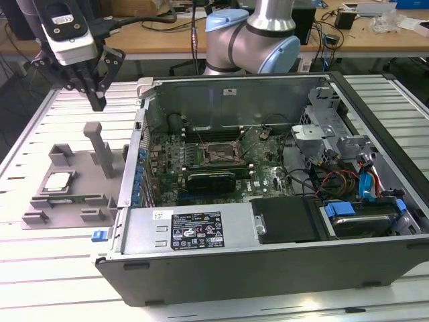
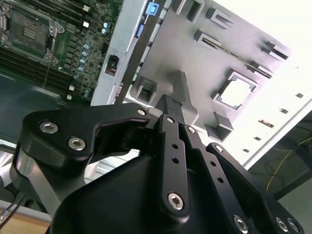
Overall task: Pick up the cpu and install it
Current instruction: 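Reach for the cpu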
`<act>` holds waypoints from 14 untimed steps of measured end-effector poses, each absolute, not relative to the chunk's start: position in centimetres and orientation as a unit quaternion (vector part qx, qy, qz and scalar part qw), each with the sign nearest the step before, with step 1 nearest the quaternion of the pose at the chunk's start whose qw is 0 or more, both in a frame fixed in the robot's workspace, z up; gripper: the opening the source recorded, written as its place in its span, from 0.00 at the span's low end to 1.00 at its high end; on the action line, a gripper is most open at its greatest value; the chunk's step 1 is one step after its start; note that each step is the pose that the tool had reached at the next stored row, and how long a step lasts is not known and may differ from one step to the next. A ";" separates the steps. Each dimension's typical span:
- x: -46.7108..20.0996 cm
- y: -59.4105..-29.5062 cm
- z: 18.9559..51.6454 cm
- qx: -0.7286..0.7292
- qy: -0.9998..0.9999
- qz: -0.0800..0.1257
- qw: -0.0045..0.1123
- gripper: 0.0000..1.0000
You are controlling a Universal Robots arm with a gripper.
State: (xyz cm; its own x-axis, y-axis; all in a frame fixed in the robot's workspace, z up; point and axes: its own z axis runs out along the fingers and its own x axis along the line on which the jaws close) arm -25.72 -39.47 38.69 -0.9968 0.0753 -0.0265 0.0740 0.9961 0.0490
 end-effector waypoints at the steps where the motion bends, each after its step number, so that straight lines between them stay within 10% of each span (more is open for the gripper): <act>1: -26.0 -39.5 38.6 0.037 0.999 0.024 0.015 0.11; 14: -29.2 -39.2 37.1 0.037 0.999 0.024 0.018 0.11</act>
